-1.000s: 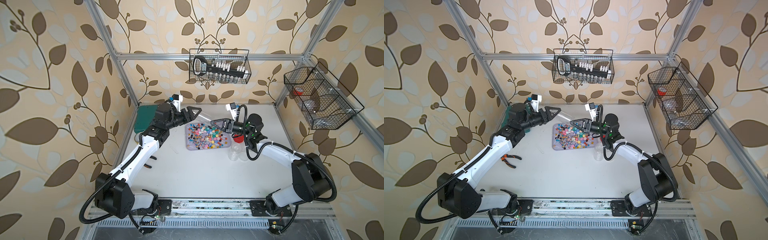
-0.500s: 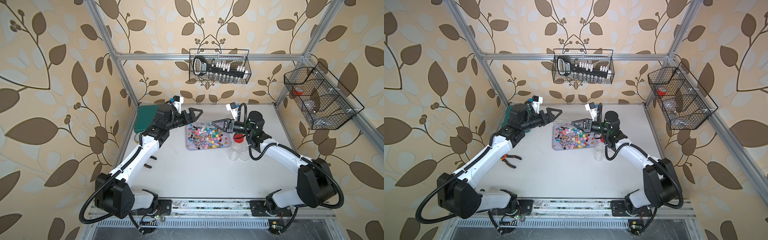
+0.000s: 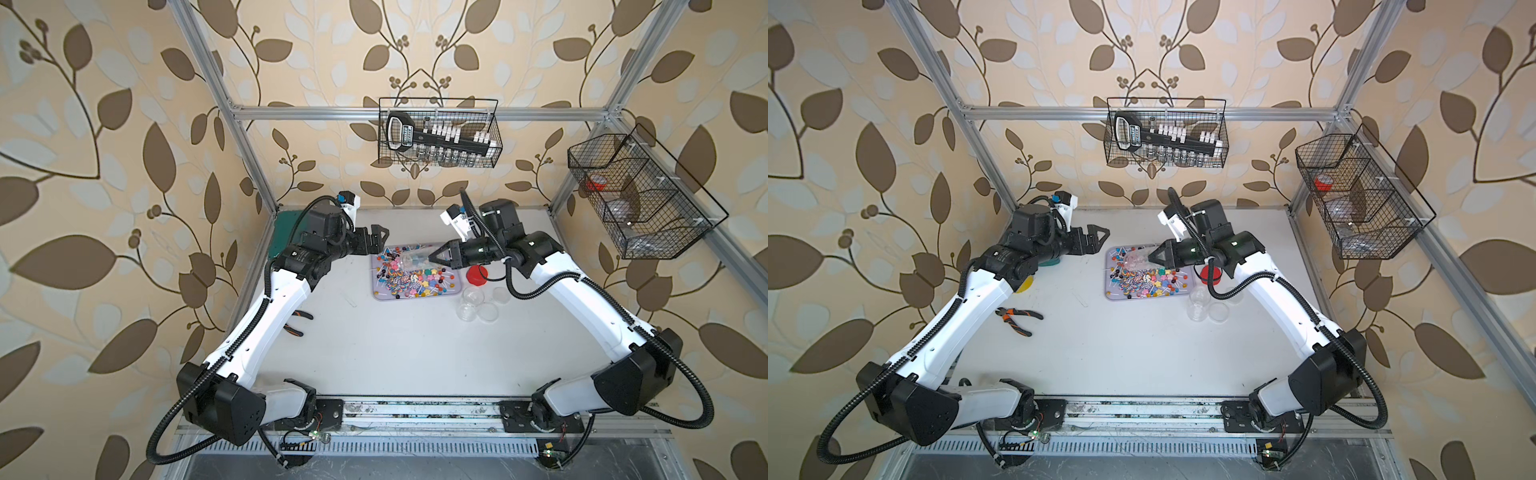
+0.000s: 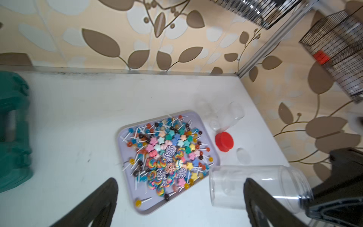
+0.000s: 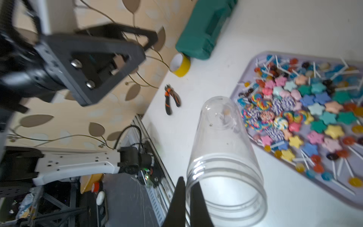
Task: Pour the candies out of the jar
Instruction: Place the jar at the center of the board.
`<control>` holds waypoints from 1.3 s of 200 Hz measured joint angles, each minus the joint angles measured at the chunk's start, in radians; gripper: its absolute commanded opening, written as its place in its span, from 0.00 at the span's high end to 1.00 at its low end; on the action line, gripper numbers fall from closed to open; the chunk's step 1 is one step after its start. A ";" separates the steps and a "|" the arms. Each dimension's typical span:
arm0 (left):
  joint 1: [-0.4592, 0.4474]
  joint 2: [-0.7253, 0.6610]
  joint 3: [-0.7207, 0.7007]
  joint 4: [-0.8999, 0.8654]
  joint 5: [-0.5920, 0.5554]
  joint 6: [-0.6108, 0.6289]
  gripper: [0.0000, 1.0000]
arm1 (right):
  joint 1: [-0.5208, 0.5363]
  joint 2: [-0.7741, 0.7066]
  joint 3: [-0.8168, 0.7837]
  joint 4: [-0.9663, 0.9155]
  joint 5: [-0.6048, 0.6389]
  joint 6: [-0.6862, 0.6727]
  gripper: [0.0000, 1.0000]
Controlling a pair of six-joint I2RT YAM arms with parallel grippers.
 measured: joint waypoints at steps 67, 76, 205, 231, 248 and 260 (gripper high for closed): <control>0.050 -0.047 -0.066 -0.061 -0.074 0.102 0.01 | 0.219 0.143 0.051 -0.369 0.283 -0.095 1.00; 0.061 -0.049 -0.082 -0.060 -0.072 0.103 0.01 | 0.235 0.163 0.052 -0.391 0.304 -0.100 1.00; 0.092 -0.056 -0.186 -0.007 -0.062 0.105 0.01 | 0.306 0.302 0.059 -0.441 0.406 -0.130 0.92; 0.092 -0.056 -0.186 -0.001 -0.062 0.105 0.01 | 0.306 0.302 0.059 -0.431 0.407 -0.134 0.82; 0.092 -0.056 -0.186 0.004 -0.062 0.105 0.01 | 0.306 0.302 0.059 -0.429 0.414 -0.129 0.71; 0.094 -0.056 -0.186 0.007 -0.061 0.105 0.01 | 0.307 0.302 0.059 -0.430 0.421 -0.134 0.70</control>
